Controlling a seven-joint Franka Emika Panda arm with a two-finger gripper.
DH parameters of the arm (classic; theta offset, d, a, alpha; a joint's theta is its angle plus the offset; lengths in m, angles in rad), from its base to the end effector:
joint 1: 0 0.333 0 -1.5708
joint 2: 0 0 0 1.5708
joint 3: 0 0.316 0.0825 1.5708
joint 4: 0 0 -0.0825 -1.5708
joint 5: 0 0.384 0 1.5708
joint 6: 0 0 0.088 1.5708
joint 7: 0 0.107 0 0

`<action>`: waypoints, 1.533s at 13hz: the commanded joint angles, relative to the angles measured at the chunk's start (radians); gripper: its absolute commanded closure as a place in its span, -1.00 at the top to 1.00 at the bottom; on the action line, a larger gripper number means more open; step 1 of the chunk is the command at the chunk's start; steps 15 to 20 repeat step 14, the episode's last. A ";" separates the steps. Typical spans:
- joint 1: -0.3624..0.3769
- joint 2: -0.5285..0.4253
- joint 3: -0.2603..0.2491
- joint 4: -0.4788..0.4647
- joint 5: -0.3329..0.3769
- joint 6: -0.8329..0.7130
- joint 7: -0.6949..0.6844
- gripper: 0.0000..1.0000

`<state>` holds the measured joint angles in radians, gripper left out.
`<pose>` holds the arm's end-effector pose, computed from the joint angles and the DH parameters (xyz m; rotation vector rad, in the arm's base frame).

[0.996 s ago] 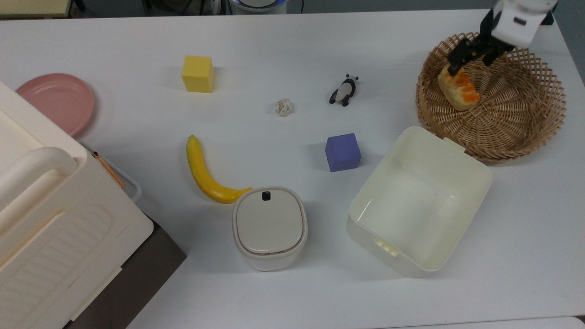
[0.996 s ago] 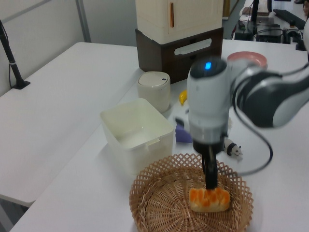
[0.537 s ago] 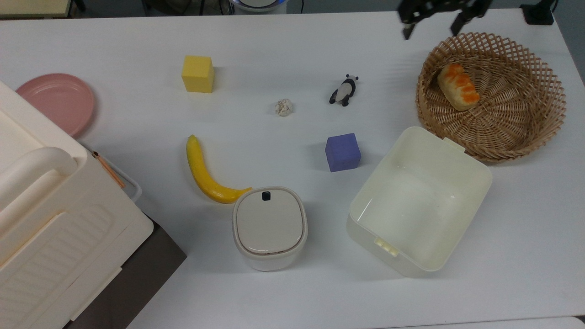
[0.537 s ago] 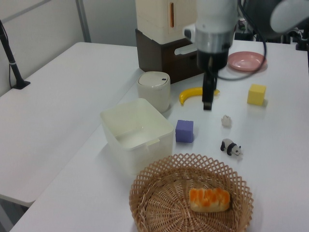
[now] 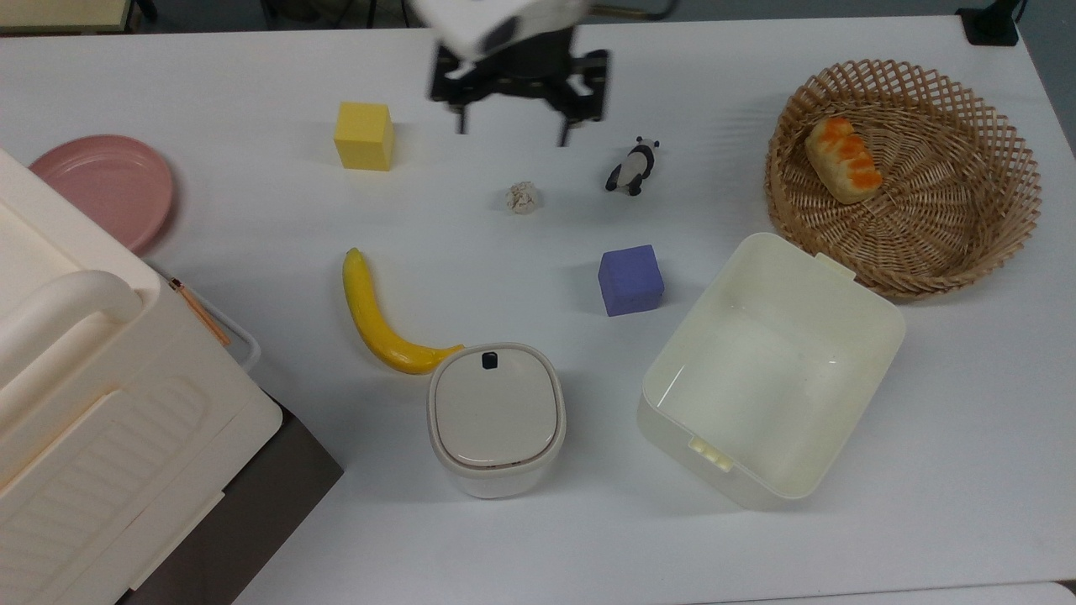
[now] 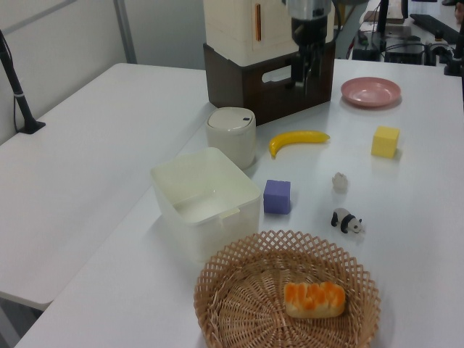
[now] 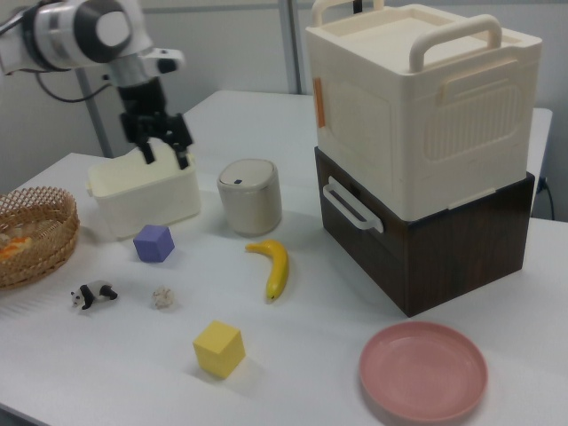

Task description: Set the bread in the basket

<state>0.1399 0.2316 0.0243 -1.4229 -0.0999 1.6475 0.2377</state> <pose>0.6231 0.0914 0.5646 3.0464 -0.1008 0.0182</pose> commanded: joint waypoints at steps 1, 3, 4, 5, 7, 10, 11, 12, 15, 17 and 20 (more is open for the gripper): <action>-0.113 -0.086 0.009 -0.074 0.012 -0.005 -0.063 1.00; -0.138 -0.107 0.009 -0.096 0.031 -0.014 -0.083 1.00; -0.155 -0.123 0.009 -0.097 0.040 -0.023 -0.090 1.00; -0.158 -0.138 0.009 -0.102 0.045 -0.025 -0.115 1.00; -0.181 -0.146 0.006 -0.107 0.052 -0.023 -0.159 1.00; -0.180 -0.146 0.003 -0.107 0.055 -0.023 -0.156 1.00; -0.180 -0.143 0.002 -0.105 0.058 -0.023 -0.149 1.00; -0.178 -0.144 0.002 -0.105 0.062 -0.026 -0.147 1.00; -0.174 -0.146 0.000 -0.107 0.062 -0.034 -0.147 1.00; -0.174 -0.146 0.000 -0.107 0.062 -0.034 -0.147 1.00; -0.174 -0.146 0.000 -0.107 0.062 -0.034 -0.147 1.00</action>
